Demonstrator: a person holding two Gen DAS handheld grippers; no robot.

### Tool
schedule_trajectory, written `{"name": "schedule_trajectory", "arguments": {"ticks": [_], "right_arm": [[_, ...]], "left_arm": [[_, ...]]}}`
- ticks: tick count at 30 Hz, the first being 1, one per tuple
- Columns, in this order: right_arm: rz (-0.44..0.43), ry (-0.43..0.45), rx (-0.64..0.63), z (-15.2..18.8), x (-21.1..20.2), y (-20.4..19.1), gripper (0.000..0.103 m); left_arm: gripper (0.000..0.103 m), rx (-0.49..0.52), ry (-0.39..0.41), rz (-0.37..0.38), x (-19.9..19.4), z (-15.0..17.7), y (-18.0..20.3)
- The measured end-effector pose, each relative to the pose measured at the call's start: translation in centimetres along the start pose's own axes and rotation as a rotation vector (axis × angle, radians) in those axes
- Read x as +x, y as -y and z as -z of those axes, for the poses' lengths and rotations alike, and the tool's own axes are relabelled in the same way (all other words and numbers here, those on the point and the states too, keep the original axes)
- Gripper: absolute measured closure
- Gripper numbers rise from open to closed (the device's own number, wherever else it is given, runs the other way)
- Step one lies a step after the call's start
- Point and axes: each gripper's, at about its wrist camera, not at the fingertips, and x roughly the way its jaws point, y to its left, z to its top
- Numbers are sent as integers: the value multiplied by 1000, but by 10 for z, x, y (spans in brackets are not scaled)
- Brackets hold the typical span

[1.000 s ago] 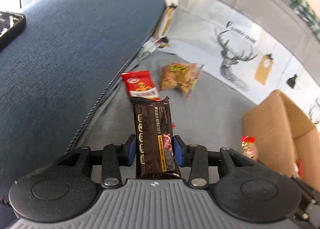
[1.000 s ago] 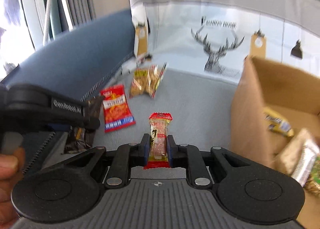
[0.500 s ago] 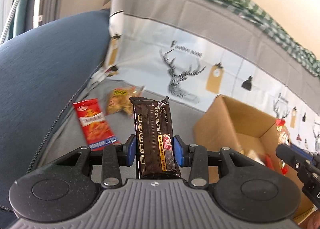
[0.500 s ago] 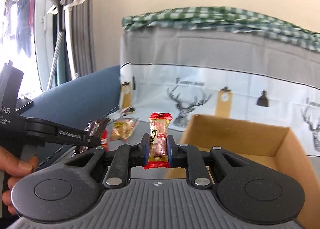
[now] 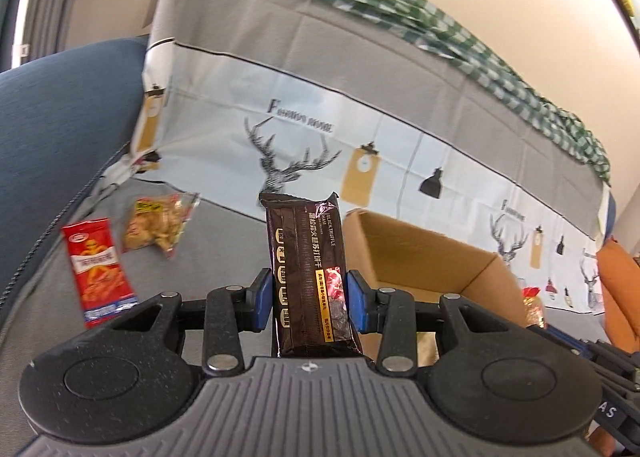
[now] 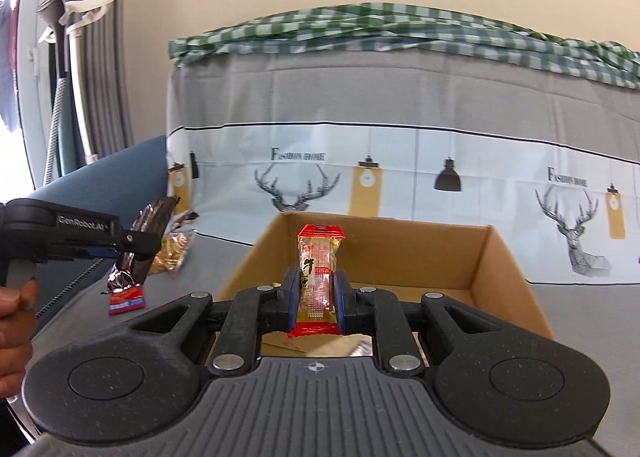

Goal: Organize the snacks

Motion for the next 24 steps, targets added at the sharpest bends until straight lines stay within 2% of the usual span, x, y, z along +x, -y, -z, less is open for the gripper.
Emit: {"name": "schedule_trajectory", "arguments": {"ticks": [9,13,24], "right_arm": [[19,12,17,1,-4,11,85],[25,17,22,1,-4,11,85],[42,25,27,2,-4,8,85]], "left_arm": [[60,62,32,69,0,5,23],[60,106,42,72,-2,7,30],[60,121,52,84,-4,7,31]]}}
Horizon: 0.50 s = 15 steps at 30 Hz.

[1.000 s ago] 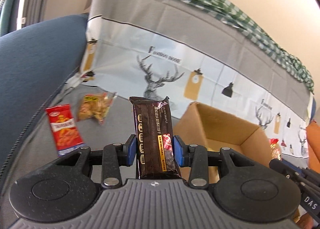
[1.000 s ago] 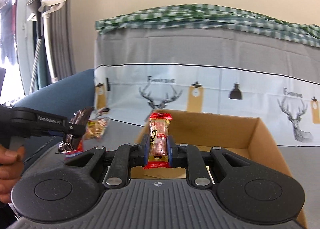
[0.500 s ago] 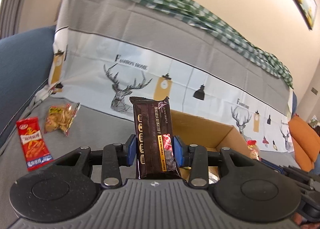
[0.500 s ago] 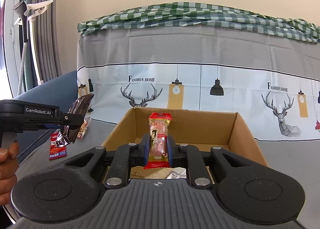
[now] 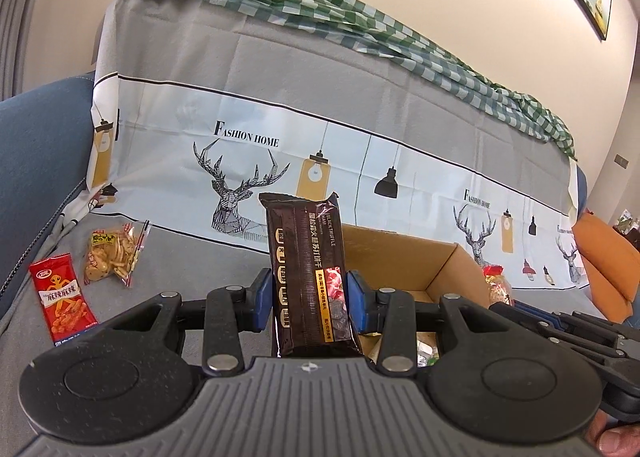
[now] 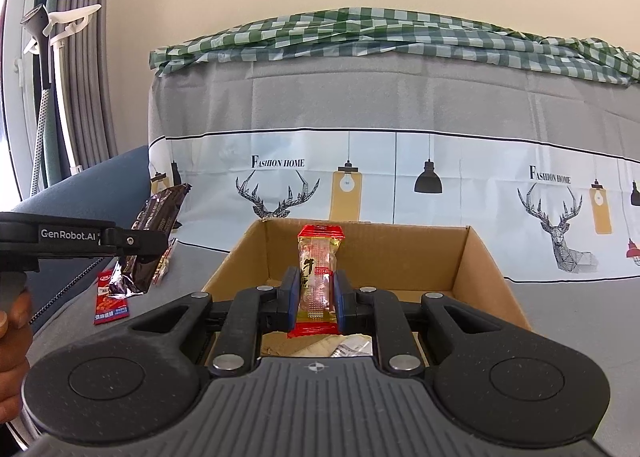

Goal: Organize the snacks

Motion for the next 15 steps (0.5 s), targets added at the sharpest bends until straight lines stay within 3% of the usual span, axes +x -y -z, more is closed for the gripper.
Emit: {"name": "schedule_trajectory", "arguments": {"ticks": [15], "right_arm": [[146,68,61,-4,-3,10,85]], "left_arm": [[60,104,54,130,-9,11,42]]}}
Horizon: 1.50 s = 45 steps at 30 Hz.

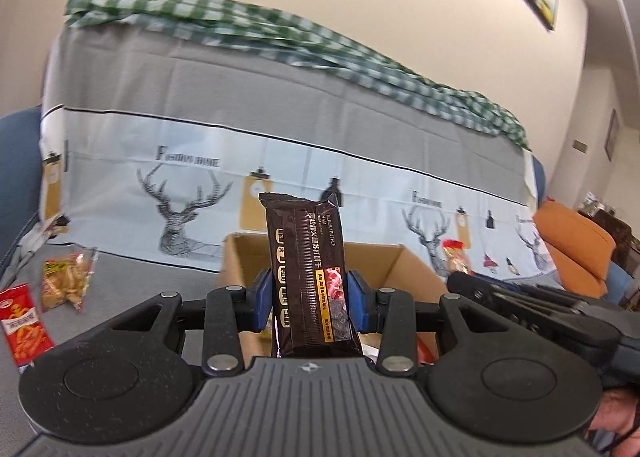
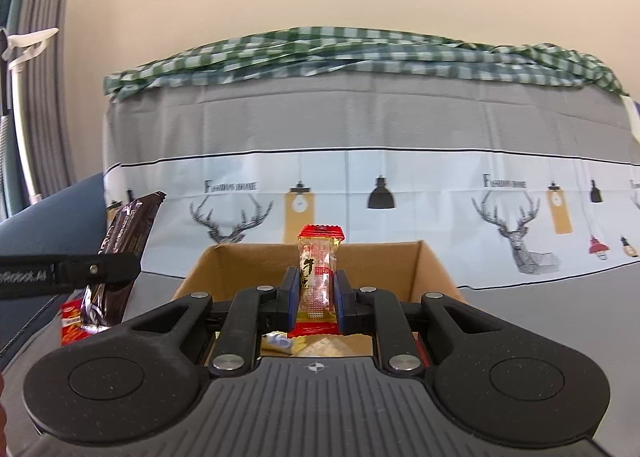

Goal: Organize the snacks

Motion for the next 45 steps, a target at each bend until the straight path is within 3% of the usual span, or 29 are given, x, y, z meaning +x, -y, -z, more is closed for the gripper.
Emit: {"name": "schedule_trajectory", "arguments": {"ticks": [14,45], "right_arm": [[77,31,-20,0,1,5,85],[95,48,-21,0,0,5,85]], "left_arm": [[60,89,-20,82,12,15,41],[60,104,-23,116,19,18,48]]}}
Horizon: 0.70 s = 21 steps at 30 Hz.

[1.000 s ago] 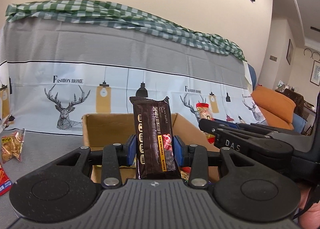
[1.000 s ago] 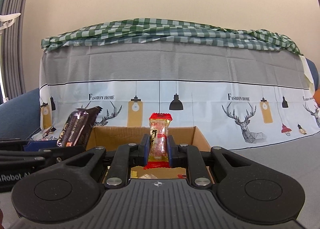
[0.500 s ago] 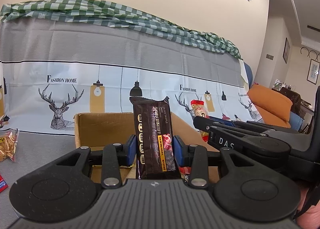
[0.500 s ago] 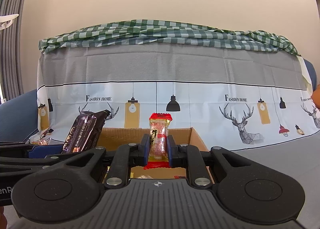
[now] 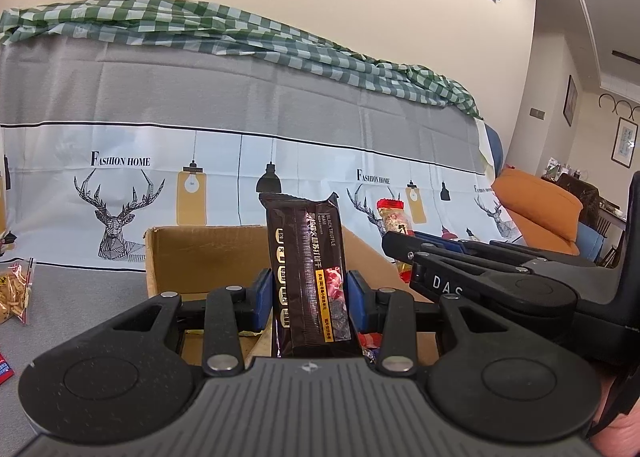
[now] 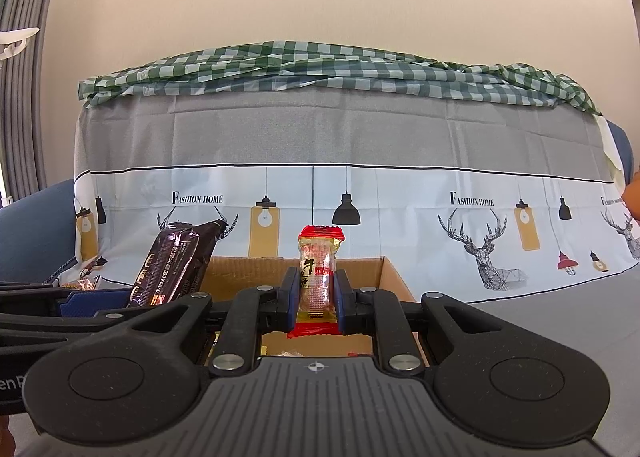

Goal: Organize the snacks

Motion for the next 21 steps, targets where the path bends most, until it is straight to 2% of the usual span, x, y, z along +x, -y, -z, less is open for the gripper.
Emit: {"name": "schedule_trajectory", "arguments": {"ticks": [21], "right_arm": [[2,4,0,0,0,1,85]], "left_arm": [[60,0,1,-1,1,0,0]]}}
